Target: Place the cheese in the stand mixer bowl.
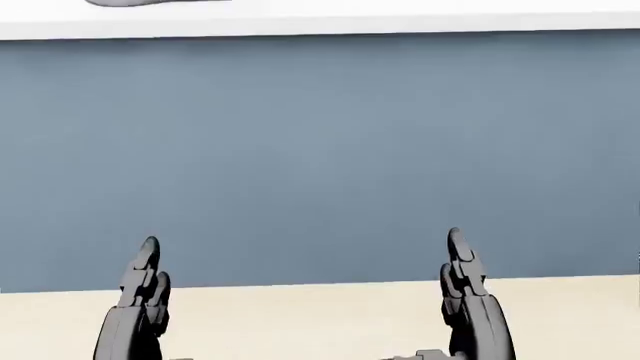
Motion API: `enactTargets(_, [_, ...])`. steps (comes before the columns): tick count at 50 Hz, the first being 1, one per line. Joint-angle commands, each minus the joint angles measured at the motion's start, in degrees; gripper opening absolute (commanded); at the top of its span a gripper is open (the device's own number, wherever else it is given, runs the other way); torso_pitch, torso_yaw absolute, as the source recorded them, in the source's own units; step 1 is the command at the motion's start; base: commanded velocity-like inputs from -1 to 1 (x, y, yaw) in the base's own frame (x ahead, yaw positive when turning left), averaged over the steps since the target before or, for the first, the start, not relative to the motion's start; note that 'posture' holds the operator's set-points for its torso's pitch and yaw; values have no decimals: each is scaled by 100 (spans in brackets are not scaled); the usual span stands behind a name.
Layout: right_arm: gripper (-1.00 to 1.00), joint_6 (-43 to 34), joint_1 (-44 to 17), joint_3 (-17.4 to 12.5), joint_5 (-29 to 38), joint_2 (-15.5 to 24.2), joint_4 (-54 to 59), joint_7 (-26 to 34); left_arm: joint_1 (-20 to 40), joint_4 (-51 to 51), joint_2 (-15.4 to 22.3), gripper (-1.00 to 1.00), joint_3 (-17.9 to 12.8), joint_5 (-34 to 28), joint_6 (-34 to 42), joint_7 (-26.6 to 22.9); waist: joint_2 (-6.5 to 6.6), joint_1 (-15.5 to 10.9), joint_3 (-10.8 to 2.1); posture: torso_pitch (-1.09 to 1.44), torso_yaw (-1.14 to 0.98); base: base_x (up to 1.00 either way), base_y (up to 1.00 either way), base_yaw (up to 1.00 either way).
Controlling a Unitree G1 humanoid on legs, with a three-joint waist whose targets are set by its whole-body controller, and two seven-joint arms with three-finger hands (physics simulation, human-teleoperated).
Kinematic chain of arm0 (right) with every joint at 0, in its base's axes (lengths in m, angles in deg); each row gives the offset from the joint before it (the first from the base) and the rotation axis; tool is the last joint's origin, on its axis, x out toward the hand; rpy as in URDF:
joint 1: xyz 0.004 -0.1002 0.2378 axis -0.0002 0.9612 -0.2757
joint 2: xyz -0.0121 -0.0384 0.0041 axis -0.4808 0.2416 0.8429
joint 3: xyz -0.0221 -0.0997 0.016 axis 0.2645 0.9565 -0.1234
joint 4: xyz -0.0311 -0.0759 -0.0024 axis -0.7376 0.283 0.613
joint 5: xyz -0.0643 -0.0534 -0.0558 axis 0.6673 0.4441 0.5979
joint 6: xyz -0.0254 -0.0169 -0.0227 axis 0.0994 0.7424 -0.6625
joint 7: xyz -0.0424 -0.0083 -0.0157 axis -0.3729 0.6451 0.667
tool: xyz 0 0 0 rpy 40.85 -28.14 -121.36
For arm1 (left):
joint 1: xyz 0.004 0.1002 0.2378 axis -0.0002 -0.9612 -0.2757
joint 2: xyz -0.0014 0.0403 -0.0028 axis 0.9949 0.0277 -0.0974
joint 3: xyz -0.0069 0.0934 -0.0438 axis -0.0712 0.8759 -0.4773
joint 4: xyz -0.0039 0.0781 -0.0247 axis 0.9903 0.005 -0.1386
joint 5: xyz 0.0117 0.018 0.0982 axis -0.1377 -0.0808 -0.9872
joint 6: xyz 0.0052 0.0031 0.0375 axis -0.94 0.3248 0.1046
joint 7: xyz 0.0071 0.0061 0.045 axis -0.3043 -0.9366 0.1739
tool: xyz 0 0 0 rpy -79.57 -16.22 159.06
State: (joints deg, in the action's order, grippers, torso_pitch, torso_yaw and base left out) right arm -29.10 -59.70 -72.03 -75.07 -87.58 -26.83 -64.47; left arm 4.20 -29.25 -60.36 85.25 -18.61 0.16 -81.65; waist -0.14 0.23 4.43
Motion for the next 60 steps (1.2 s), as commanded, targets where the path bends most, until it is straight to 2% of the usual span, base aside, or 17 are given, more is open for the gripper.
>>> enactTargets(1, [100,314,-145,-3,-1,14,-553,-28,182,425,27,100,-21,19,-392,-7,-45,12,-5,0,0,0,0,0])
enactTargets(3, [100,288,-138,3,21,18,-609,-37,190,441,28,100,-32,22,-379,3,-7,-42,-354,0,0,0,0,0])
enactTargets(4, [100,287,-137,13,34,20,-626,-28,199,425,30,100,-41,28,-393,4,-9,-42,-298,0,0,0,0,0])
enactTargets(5, [100,269,-140,26,65,24,-648,-27,194,426,33,100,-41,24,-404,3,-36,-38,-94,0,0,0,0,0])
enactTargets(7, [100,227,-122,44,116,25,-741,-31,189,435,32,100,-43,31,-407,-3,-43,-40,-397,0,0,0,0,0])
enactTargets(8, [100,220,-116,45,123,22,-770,-26,186,445,33,100,-40,27,-411,-5,-43,-43,-429,0,0,0,0,0])
enactTargets(23, [100,-391,125,116,646,15,-2171,-114,-29,1838,10,100,44,-7,327,-29,-17,-53,-518,0,0,0,0,0])
enactTargets(36, [100,-1452,16,175,1170,13,-3749,22,17,3695,18,100,-57,116,1659,-60,-18,-47,-483,0,0,0,0,0])
enactTargets(45, [100,-1877,-356,10,1301,95,-3951,109,672,4570,214,100,-561,557,2881,74,3,-35,-454,0,0,0,0,0])
enactTargets(49, [100,-2043,-430,50,1458,102,-3979,120,766,4670,271,100,-662,652,2968,140,6,-41,-437,0,0,0,0,0])
enactTargets(50, [100,-2076,-443,54,1474,95,-4013,123,790,4662,298,100,-686,656,2967,152,43,-38,-521,0,0,0,5,0])
enactTargets(51, [100,-2091,-449,63,1491,93,-4026,125,808,4671,307,100,-712,682,2990,161,32,-39,-445,0,0,0,5,0])
enactTargets(53, [100,-2112,-462,56,1515,97,-4018,125,797,4658,313,100,-704,685,2962,170,55,-34,-398,0,0,0,5,0])
enactTargets(54, [100,-2126,-463,64,1528,93,-4030,127,816,4690,326,100,-723,703,3003,178,56,-35,-309,0,0,0,5,0])
enactTargets(55, [100,-2143,-469,82,1552,90,-4036,126,844,4733,338,100,-751,735,3063,189,77,-27,-449,0,0,0,6,0])
enactTargets(57, [100,-2166,-471,81,1558,80,-4059,126,862,4756,358,100,-780,765,3091,197,82,-23,-371,0,0,0,7,0])
enactTargets(60, [100,-2210,-487,81,1574,78,-4111,129,889,4791,372,100,-829,848,3153,217,78,-17,-351,0,0,0,7,0])
